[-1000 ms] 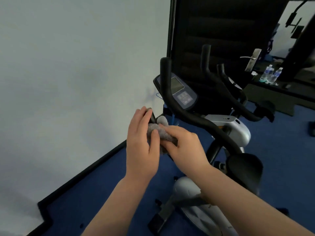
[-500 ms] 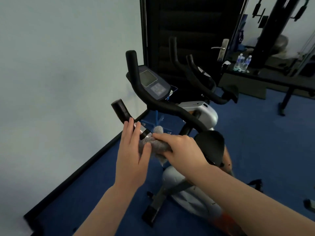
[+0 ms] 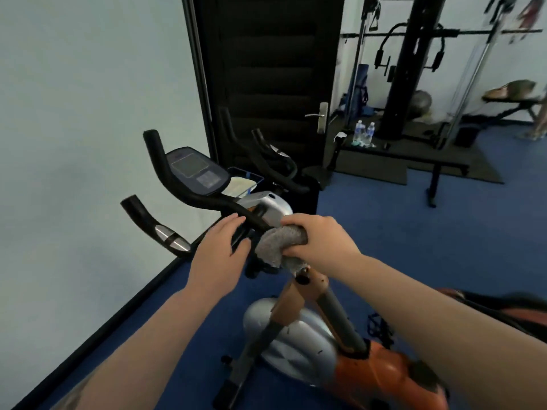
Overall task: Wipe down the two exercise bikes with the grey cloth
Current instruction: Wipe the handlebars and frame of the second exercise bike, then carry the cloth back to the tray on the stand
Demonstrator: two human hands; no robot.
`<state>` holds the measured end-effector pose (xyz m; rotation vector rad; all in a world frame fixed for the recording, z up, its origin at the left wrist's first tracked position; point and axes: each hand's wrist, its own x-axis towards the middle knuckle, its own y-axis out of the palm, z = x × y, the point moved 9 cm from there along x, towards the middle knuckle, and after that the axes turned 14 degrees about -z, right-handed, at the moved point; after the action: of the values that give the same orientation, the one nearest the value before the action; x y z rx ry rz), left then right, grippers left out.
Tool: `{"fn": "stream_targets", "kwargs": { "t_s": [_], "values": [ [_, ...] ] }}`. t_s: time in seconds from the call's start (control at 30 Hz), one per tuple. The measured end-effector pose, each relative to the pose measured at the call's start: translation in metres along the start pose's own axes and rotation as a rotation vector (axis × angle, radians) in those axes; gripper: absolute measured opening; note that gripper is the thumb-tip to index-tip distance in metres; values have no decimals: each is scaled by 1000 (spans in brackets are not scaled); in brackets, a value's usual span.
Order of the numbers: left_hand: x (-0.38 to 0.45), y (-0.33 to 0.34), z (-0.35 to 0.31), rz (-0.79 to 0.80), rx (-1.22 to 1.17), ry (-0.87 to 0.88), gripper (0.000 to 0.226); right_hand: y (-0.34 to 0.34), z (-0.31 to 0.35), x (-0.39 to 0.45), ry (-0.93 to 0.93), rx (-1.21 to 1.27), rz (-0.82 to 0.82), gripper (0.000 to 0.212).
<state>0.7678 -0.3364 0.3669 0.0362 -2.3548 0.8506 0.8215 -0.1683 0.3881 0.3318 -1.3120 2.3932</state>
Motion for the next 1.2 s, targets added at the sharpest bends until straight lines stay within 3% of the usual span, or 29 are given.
{"fn": "stream_targets", "kwargs": {
  "t_s": [0.27,0.43,0.8,1.0,1.2],
  "values": [
    [-25,87,-101,218,-42,81,46,-95,-109,-61,233,-157,-78,48],
    [-41,150,-169,356,-102,195,47,-157,-161,-104,389,-261,-213,50],
    [-146,252,-326,608,-275,357,45,-296,-269,-266,754,-470,-354,51],
    [-187,299,-409,573,-275,378,43,-369,-335,-327,794,-504,-378,47],
    [-214,350,-464,527,-249,272,43,-422,-405,-338,706,-496,-297,45]
  ]
}}
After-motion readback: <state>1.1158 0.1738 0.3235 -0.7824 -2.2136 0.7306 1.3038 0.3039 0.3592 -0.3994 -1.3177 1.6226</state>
